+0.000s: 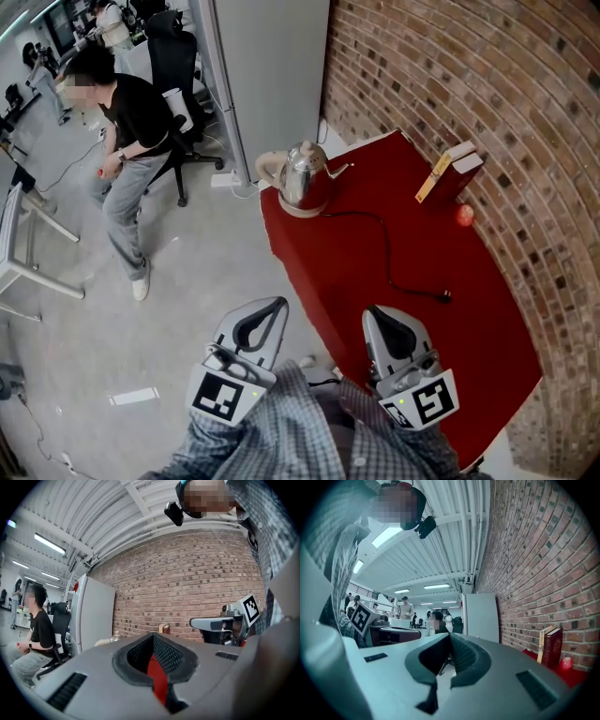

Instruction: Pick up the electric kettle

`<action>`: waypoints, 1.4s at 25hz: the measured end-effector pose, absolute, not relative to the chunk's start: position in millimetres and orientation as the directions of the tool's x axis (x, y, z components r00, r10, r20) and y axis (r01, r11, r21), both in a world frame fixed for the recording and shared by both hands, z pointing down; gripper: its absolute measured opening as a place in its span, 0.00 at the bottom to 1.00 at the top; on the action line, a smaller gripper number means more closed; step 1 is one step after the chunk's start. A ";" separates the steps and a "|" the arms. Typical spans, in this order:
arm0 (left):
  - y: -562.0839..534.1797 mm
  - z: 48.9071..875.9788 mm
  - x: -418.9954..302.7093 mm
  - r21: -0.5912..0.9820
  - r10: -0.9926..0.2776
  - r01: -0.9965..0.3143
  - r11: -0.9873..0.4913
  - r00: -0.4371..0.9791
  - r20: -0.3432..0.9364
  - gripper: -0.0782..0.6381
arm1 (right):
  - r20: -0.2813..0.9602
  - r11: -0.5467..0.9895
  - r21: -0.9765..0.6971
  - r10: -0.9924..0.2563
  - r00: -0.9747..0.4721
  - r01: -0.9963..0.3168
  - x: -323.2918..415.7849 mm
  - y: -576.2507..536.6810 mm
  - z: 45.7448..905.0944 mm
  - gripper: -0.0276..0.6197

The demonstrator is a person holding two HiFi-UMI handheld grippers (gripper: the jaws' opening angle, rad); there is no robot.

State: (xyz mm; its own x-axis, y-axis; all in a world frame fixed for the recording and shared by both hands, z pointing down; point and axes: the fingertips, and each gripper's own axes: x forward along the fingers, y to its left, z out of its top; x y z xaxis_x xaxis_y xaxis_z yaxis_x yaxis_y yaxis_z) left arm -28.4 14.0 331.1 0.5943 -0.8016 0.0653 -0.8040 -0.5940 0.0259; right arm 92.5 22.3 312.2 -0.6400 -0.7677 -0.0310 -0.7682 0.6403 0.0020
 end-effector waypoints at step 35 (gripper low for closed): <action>-152.0 348.0 -29.1 0.064 -0.750 -0.759 -0.648 0.650 0.121 0.12 | -0.014 0.536 -0.062 -0.844 -0.536 -0.842 106.5 -122.1 320.7 0.05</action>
